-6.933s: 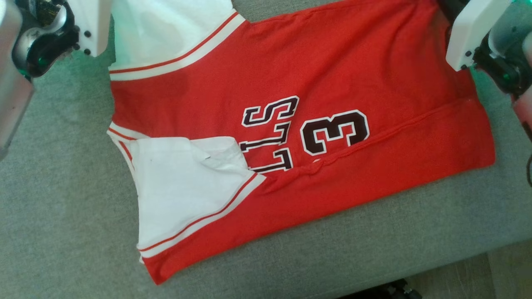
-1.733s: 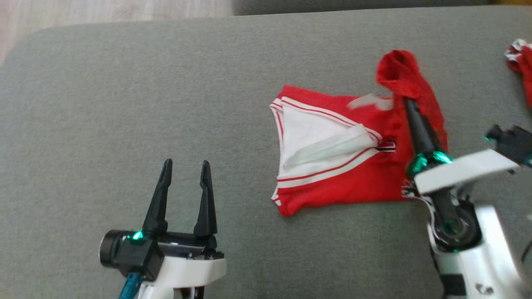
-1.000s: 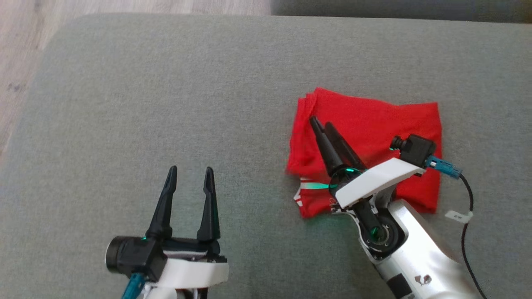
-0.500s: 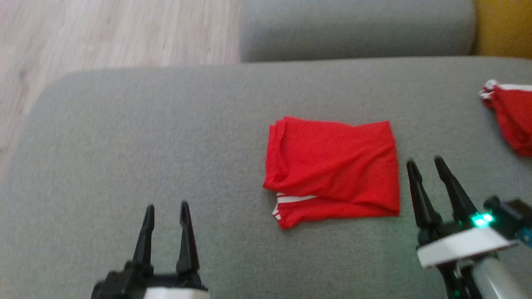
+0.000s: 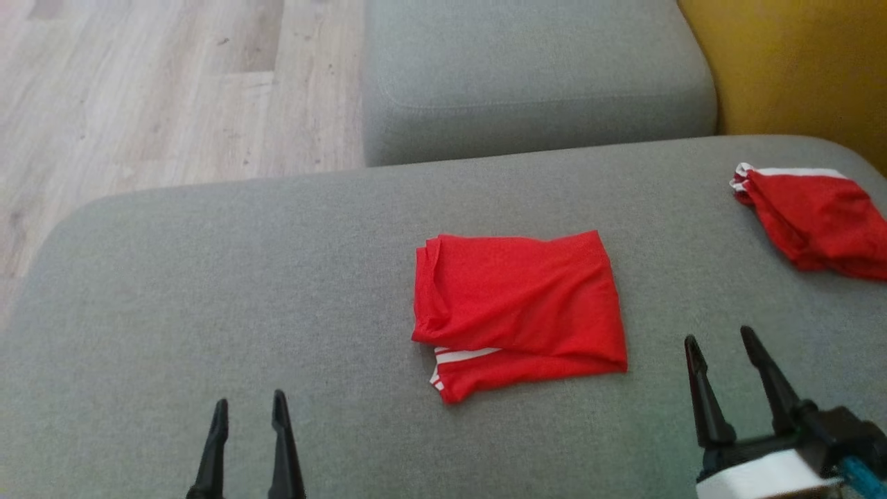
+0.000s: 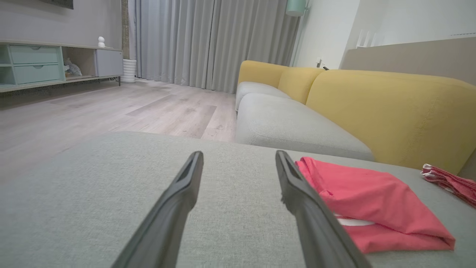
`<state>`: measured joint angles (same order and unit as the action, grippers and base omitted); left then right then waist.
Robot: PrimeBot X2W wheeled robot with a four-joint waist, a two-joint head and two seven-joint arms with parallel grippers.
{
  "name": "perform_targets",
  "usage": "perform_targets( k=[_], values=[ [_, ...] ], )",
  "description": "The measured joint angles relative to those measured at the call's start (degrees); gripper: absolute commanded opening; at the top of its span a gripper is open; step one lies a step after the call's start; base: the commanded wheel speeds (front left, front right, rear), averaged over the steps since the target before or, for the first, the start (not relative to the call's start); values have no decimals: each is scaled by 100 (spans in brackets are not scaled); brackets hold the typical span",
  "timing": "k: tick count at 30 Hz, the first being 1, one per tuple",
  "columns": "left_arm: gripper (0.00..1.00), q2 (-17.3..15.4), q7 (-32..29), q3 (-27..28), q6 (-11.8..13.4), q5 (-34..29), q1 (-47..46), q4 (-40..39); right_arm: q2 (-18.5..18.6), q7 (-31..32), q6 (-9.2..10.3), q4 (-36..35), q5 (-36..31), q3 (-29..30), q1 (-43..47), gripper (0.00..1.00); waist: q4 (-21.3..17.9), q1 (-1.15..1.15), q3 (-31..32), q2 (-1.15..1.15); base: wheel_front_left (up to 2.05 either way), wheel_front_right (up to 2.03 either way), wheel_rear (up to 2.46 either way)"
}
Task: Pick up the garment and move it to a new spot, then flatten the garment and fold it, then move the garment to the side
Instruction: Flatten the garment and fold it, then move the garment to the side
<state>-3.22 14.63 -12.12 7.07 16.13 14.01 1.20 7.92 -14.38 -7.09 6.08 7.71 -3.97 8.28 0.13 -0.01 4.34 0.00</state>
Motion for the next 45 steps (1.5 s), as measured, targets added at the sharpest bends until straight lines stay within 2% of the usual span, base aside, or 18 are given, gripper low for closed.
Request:
perform_targets(
  k=[13, 38, 45],
  values=[
    [100, -1, 0, 125, -3, -118, 80, -5, -132, 0, 0, 89, -283, 25, 163, 100, 109, 1, 56, 0, 0, 0, 0],
    [100, -1, 0, 115, -8, -260, 152, 136, -174, 0, 0, 198, -303, 151, 183, 100, 127, 1, -88, 0, 0, 0, 0],
    [100, -1, 0, 41, 5, -259, 114, 120, -244, 1, 0, 742, -369, 326, -88, 100, 125, 1, -437, 0, 0, 0, 0]
  ],
)
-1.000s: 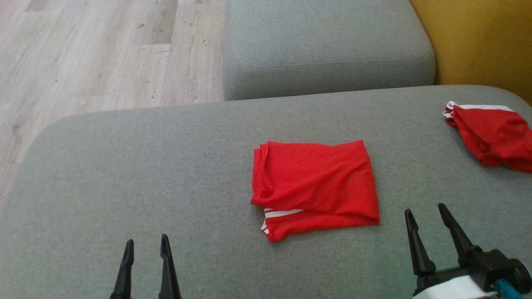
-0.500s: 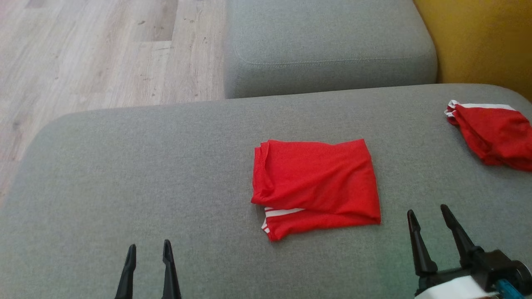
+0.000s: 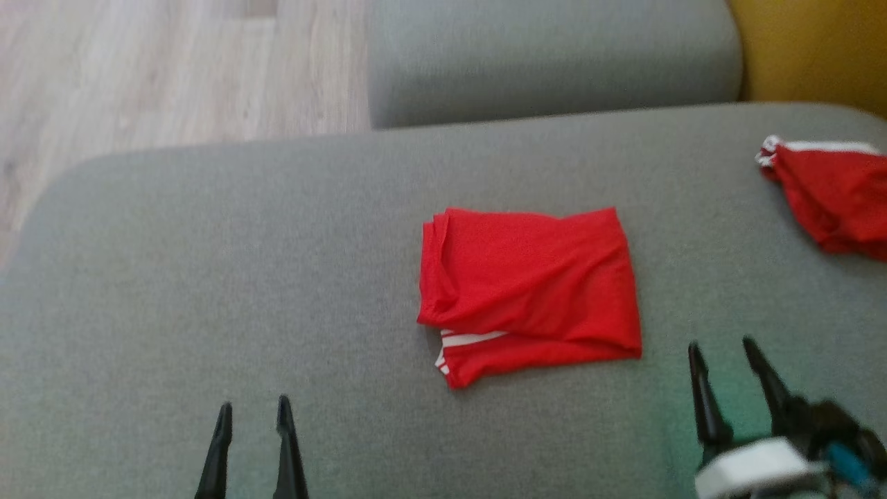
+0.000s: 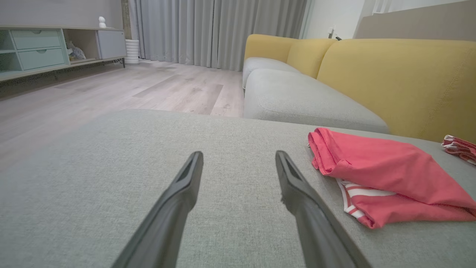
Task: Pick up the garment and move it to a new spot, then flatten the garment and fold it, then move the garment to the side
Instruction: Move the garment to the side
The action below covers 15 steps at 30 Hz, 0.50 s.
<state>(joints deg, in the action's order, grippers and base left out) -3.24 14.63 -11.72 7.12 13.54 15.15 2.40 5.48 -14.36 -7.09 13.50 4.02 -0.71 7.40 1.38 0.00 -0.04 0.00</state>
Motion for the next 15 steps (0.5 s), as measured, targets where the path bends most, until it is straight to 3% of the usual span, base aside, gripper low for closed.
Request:
perform_targets(
  k=[10, 15],
  values=[
    [100, 4, 0, -209, 62, 11, -922, -37, -93, 96, 0, 2148, 929, 87, -2356, 100, 136, 2, -927, 0, 0, 0, 0],
    [100, 7, 0, -324, 103, 63, -1003, 36, -81, 387, 0, 3223, 1467, 35, -3095, 100, 338, 0, -1124, 0, 0, 0, 0]
  ],
)
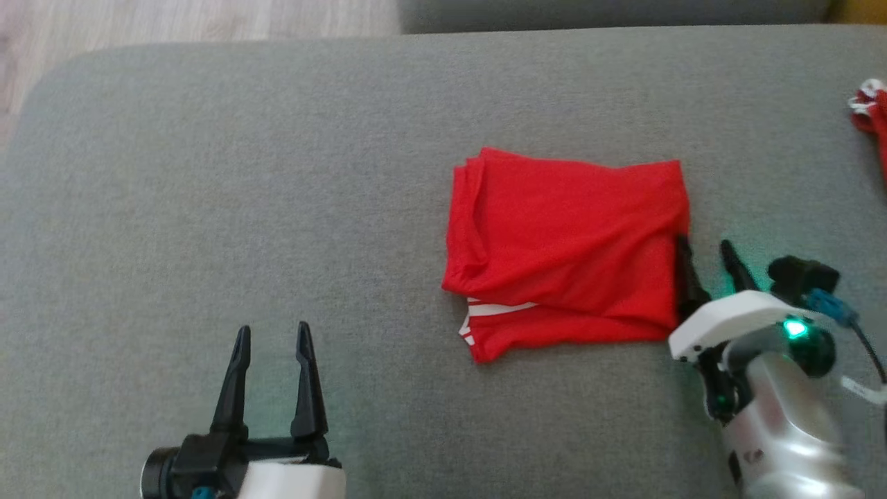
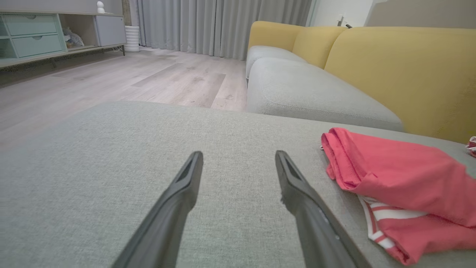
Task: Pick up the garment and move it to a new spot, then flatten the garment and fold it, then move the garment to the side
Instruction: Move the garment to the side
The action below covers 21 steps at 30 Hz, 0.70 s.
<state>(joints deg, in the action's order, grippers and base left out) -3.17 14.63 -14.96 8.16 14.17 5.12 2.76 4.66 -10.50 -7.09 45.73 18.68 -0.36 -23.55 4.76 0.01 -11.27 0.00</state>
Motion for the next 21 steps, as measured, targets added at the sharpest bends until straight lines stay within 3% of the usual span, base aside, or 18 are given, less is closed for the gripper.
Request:
perform_targets(
  k=[3, 4, 5, 6, 13, 21],
  values=[
    [100, 0, 0, -11, 43, 5, -35, 5, -9, 152, 0, 377, 325, -335, -231, 100, 87, 0, -78, 0, 0, 0, 0],
    [100, 0, 0, -15, 48, 5, -48, 5, -2, 182, 0, 436, 430, -447, -310, 78, 106, 0, -98, 0, 0, 0, 0],
    [100, 0, 0, -20, 51, 5, -55, 5, 9, 198, 0, 492, 523, -546, -393, 17, 119, -1, -116, 0, 0, 0, 0],
    [100, 0, 0, -22, 54, 5, -58, 5, 19, 194, 0, 530, 595, -634, -454, 0, 125, -1, -134, 0, 0, 0, 0],
    [100, 0, 0, -1, 124, 7, -88, -30, 458, -119, -2, 560, 688, -1102, -699, 0, -60, 0, -341, 0, 0, 0, 0],
    [100, 2, 0, 7, 107, 4, -563, -83, 2098, -158, -2, 36, 293, -1165, -1505, 0, -491, 0, -838, 0, 0, 0, 0]
  ],
)
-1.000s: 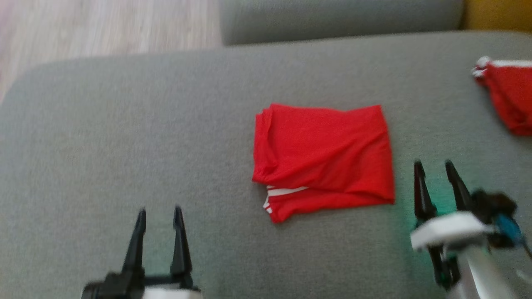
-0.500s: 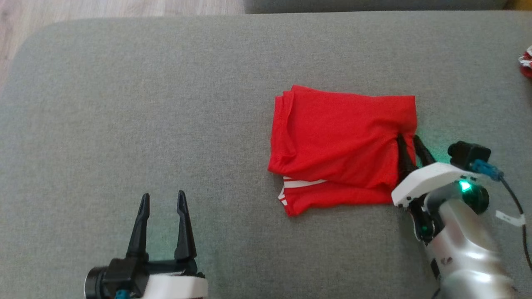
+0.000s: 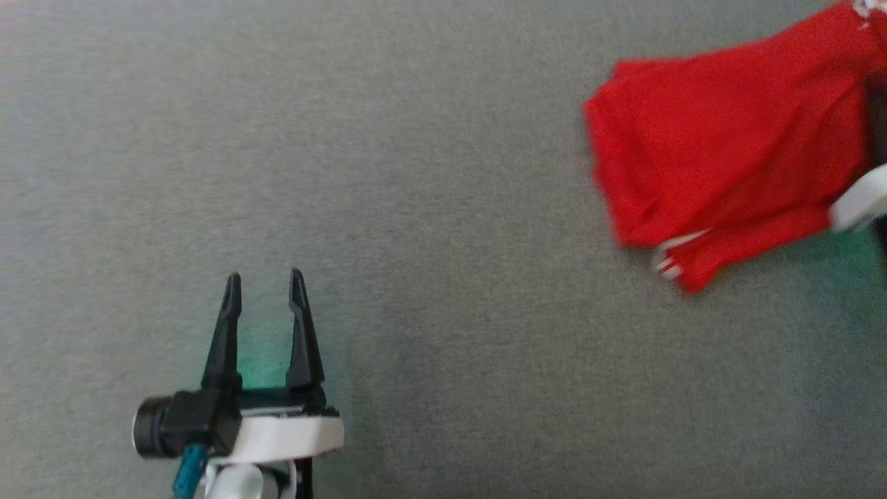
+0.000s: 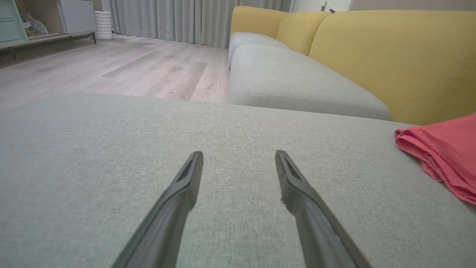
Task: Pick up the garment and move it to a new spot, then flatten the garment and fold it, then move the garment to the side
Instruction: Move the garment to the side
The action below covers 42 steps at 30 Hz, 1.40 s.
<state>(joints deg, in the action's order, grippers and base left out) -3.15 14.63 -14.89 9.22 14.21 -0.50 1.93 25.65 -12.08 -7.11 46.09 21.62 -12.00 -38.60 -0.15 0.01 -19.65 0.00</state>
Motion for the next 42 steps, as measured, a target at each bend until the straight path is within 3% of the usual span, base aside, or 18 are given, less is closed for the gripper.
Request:
perform_targets(
  k=[11, 12, 16, 20, 22, 28, 33, 36, 42],
  values=[
    [100, 10, 0, 149, -56, -49, -828, -20, 1480, 439, 0, -483, -309, 600, -908, 0, -408, 1, -904, 0, 0, 0, 0],
    [100, 11, 0, 151, -68, -65, -890, -18, 1566, 494, 0, -481, -349, 678, -957, 100, -419, 1, -978, 0, 0, 0, 0],
    [100, 16, 0, 164, -74, -46, -1028, -20, 1692, 666, 0, -488, -467, 903, -1015, 100, -411, 1, -1121, 0, 0, 0, 0],
    [100, 18, 1, 190, -116, 88, -1017, -24, 1417, 671, 0, -595, -560, 1024, -911, 100, -381, -2, -922, 0, 0, 0, 0],
    [100, 19, 1, 197, -124, 131, -979, -22, 1138, 588, 0, -677, -580, 1047, -681, 100, -370, -1, -756, 0, 0, 0, 0],
    [100, 19, 1, 201, -334, 408, -567, 122, -188, 104, 0, -880, -598, 575, 695, 100, -335, -2, -41, 0, 0, 0, 0],
    [100, 18, 1, 236, -191, 459, 41, 347, -1038, -193, 0, -1167, -374, -172, 1934, 100, -265, -3, 748, 0, 0, 0, 0],
    [100, 18, 0, 248, -111, 475, 377, 380, -1405, -213, 0, -1833, -471, -252, 2682, 100, -200, -3, 1236, 0, 0, 0, 0],
    [100, 14, 0, 230, -247, 349, 918, 359, -1964, -225, 0, -3162, -1522, 92, 3913, 100, 18, -3, 2014, 0, 0, 0, 0]
  ],
)
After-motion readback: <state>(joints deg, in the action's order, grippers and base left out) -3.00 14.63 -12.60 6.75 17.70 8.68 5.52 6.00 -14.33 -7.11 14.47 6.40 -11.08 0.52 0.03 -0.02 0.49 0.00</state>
